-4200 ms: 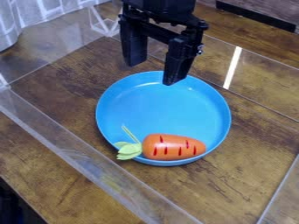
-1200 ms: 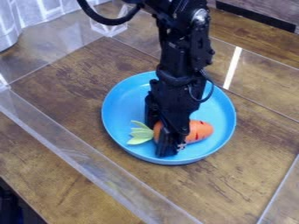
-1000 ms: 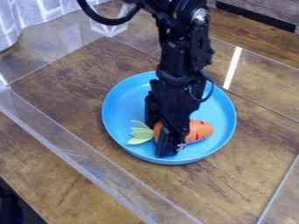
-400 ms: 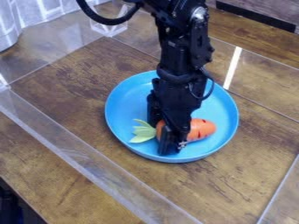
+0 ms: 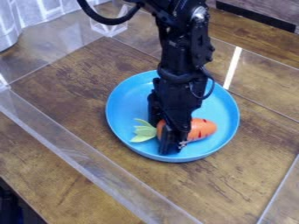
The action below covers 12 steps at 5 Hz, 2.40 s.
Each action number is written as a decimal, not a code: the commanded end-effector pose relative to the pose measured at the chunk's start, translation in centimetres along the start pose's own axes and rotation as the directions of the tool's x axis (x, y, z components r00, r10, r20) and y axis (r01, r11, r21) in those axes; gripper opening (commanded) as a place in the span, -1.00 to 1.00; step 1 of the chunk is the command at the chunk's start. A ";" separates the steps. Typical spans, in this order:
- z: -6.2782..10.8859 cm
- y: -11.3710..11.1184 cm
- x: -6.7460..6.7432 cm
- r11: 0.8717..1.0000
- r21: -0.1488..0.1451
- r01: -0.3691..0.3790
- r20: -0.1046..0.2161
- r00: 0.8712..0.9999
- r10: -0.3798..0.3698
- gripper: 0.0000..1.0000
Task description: Remove the carrot from inside the blue tray and put it on the table
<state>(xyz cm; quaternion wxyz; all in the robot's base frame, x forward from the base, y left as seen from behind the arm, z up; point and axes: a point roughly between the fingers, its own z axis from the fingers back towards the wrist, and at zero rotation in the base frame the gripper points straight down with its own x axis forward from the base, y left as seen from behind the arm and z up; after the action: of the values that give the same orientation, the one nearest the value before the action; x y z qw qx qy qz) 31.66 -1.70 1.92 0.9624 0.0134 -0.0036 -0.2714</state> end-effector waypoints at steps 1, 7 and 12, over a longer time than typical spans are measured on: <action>-0.2 0.4 -0.3 1.000 0.002 0.022 -0.006 1.000 -0.022 -1.00; 2.7 0.9 -0.5 0.996 0.055 0.066 -0.002 0.998 -0.066 -1.00; 5.3 1.2 -0.5 0.990 0.106 0.097 0.008 0.995 -0.099 -1.00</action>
<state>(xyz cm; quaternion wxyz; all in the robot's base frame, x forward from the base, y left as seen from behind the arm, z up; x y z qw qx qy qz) 30.54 -0.36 4.02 0.9462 0.0479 0.0296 -0.3185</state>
